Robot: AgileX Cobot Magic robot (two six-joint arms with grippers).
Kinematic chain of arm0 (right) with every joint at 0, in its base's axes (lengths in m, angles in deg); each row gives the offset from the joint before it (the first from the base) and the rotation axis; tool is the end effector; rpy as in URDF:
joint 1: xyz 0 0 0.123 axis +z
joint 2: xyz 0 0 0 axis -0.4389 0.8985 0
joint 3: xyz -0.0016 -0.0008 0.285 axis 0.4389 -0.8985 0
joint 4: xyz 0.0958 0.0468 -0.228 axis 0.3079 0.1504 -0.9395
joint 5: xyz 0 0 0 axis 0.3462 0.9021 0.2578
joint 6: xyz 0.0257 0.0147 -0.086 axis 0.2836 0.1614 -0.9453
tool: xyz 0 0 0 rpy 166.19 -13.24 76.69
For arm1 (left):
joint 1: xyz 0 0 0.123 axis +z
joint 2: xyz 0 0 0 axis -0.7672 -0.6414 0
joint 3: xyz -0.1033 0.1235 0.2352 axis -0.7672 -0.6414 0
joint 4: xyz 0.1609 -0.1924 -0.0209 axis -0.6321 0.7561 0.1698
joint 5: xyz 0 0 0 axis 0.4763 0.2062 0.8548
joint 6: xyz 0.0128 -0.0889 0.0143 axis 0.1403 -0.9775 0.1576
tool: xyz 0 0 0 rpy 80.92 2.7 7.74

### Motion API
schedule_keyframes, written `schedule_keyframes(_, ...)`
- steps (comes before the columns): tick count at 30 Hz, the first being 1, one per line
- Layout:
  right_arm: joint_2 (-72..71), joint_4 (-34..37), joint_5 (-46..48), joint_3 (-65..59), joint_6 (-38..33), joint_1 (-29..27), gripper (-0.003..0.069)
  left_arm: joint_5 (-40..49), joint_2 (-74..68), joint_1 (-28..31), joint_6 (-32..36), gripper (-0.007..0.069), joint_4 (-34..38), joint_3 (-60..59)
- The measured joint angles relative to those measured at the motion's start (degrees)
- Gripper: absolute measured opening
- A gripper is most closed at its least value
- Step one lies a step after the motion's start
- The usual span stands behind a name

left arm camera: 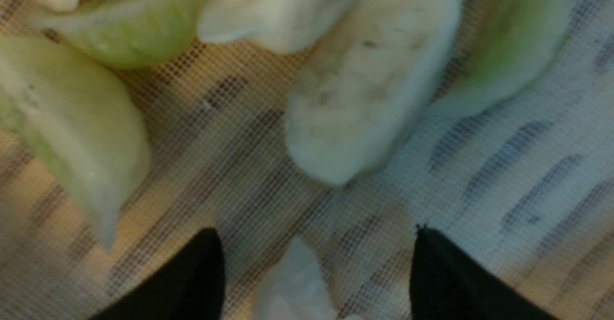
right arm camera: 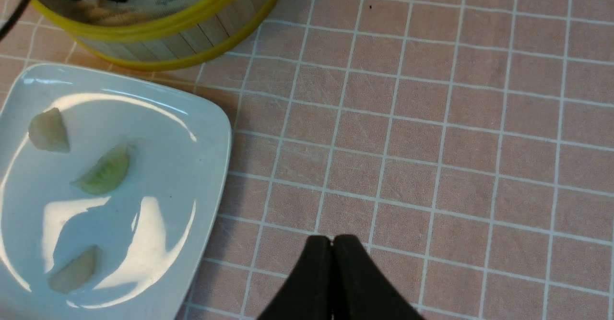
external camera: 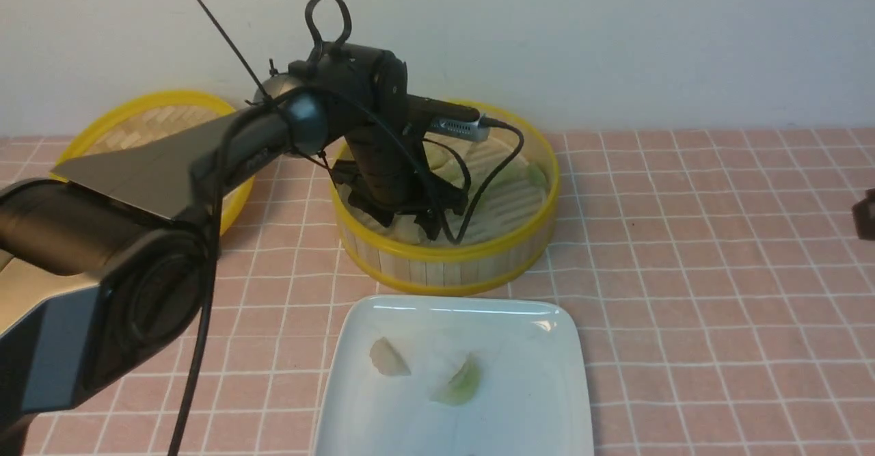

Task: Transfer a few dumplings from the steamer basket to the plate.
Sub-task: Use the left arm to grab a dumpling from the steamer

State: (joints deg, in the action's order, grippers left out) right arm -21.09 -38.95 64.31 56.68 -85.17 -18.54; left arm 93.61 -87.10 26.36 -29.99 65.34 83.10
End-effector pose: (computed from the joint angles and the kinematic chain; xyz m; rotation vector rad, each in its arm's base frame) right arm 0.1856 0.0387 0.3681 -0.1991 2.5734 0.2591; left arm 0.4601 -0.2099 0.1719 0.4653 2.7842 -0.2259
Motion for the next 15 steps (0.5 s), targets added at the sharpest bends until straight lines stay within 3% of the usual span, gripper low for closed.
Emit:
schedule_keyframes(3,0.0,0.0,0.06,0.04,0.0,0.0,-0.001,0.39,-0.12,0.0,-0.63,0.0328,-0.04,0.11)
schedule_keyframes(5,0.0,0.0,0.11,0.04,0.0,0.0,-0.001,2.13,-0.28,0.0,-0.75,0.0208,-0.03,1.13)
schedule_keyframes(6,0.0,0.0,0.38,0.04,0.0,0.0,-0.001,3.28,-0.35,0.0,-0.75,0.0188,-0.03,2.18)
schedule_keyframes(15,0.0,0.44,1.95,0.04,0.0,0.0,-0.001,13.18,2.01,0.0,-0.34,0.0193,0.51,15.42)
